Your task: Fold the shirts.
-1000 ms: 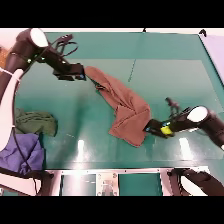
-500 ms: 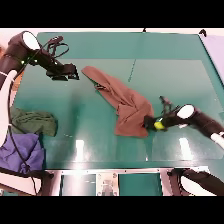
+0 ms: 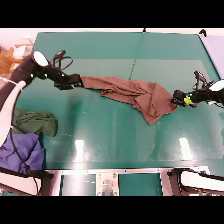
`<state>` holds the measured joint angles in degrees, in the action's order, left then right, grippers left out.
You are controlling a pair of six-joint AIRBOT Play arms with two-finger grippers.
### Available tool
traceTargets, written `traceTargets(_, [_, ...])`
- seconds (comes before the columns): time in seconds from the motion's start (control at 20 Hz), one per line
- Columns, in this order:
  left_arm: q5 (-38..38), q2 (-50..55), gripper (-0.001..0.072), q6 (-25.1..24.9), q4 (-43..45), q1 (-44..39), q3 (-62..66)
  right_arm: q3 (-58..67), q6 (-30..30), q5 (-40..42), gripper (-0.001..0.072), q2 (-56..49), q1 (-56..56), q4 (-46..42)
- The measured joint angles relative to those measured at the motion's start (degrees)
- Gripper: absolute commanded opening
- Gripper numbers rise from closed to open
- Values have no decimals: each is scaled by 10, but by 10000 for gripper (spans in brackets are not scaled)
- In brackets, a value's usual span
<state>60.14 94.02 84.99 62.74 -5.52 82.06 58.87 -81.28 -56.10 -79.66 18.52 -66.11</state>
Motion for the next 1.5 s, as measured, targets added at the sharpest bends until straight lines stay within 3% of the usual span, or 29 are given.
traceTargets(0.3, [-192,62,696,-11,-18,1,-39,50,28,-8,19,-53,-5,2])
traceTargets(0.35, [-212,75,648,-15,-23,2,-34,52,33,-8,19,-56,-8,3])
traceTargets(0.5, [-246,104,627,-16,-47,2,-14,56,39,-7,19,-60,-13,4])
traceTargets(0.55, [-254,111,405,-21,-59,2,-9,57,41,-8,19,-61,-14,5])
traceTargets(0.6, [-256,116,97,-29,-67,2,-5,58,42,-7,19,-61,-15,5])
traceTargets(0.65, [-250,121,24,-38,-74,3,-3,58,43,-8,19,-61,-15,5])
traceTargets(1.05, [-123,76,22,-84,-93,1,60,117,44,-64,18,-49,-16,10])
traceTargets(1.5, [-77,-247,22,-82,-29,10,254,399,43,-168,18,115,-13,11])
